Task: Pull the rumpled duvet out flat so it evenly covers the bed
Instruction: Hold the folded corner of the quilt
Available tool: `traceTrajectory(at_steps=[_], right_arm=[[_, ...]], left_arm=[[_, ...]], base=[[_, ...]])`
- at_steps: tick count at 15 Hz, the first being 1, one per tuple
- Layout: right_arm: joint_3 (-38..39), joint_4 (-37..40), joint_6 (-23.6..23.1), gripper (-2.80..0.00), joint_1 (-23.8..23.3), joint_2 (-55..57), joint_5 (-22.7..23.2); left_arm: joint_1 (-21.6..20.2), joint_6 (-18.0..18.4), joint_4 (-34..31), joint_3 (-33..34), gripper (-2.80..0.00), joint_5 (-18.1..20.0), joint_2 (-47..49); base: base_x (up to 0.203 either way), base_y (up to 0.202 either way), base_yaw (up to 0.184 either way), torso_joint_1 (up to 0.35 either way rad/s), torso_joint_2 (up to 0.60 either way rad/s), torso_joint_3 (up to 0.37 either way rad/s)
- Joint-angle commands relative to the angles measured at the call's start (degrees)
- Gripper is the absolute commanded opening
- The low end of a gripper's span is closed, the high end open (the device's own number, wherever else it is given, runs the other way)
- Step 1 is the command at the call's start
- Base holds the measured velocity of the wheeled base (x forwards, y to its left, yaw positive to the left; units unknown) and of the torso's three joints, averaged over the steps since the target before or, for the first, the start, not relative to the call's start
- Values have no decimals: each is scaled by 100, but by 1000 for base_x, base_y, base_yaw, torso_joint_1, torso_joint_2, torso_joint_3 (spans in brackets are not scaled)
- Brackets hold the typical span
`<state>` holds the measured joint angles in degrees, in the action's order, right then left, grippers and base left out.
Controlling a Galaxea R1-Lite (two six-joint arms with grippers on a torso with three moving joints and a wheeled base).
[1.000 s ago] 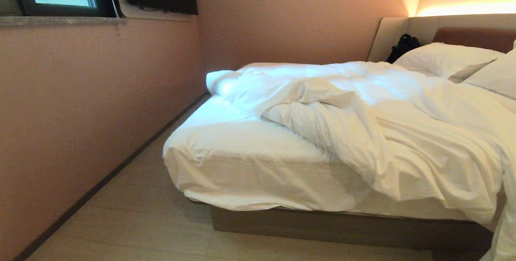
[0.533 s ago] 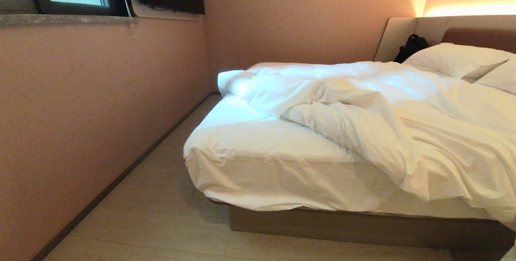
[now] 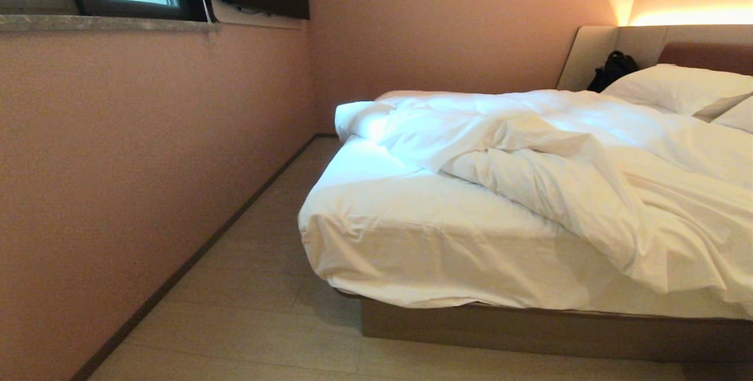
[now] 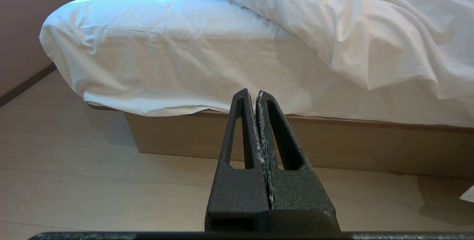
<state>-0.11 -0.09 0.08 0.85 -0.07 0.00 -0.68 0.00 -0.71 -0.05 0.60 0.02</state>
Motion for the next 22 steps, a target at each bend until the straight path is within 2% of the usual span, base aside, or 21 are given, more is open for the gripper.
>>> traceTrajectory(at_steps=[1,6,22], right_arm=[[2,0,0,-280,3,7,0],[2,0,0,-280,3,7,0],[-6,0,0,-280,3,7,0]], left_arm=[[-2,0,0,-4,-280,2,6],[-2,0,0,-2,-280,2,6],[-2,-18,-5,0,-280,-7,1]], base=[[0,0,0,0,0,0],[44,0,0,1,1,0],[196,0,-1,4,3,2]])
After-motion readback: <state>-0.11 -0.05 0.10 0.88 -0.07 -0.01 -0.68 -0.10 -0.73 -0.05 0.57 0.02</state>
